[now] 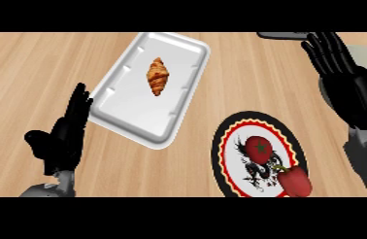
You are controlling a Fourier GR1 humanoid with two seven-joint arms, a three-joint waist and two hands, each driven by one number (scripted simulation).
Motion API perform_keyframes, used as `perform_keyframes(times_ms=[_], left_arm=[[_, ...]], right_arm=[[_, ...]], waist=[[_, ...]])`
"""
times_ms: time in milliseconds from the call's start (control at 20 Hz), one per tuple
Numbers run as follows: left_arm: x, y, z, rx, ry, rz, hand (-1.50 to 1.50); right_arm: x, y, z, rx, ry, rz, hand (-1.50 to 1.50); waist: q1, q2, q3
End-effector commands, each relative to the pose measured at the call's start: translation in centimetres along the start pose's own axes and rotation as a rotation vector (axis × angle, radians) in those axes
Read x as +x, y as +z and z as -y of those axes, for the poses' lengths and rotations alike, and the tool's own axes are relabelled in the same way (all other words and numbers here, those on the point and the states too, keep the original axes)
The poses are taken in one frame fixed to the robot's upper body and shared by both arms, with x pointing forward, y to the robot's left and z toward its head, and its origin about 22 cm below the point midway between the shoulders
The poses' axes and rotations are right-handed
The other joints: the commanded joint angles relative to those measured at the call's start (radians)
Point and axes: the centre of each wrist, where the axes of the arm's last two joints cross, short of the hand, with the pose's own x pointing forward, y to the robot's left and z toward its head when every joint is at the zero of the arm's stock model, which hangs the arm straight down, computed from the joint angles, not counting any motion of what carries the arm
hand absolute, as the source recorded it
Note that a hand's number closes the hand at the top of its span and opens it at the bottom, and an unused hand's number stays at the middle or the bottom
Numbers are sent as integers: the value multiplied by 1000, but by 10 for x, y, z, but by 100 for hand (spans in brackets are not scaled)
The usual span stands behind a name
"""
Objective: Pick the tomato from the plate and place it in the bowl
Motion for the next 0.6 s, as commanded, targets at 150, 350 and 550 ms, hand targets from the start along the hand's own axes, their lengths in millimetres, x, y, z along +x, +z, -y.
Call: perform_keyframes(times_ms=[150, 350, 550], left_arm=[[-1, 6, 20, -219, 119, -13, 0], [3, 2, 28, -335, 185, -42, 0], [-11, 3, 31, -413, 233, -48, 0]], right_arm=[[11, 38, 4, 158, 167, -92, 150], [-6, 66, 55, -155, 520, -335, 150], [-27, 114, -33, -9, 331, -115, -150]], waist=[[-36, -21, 28], [-89, -18, 24], [-36, -17, 29]])
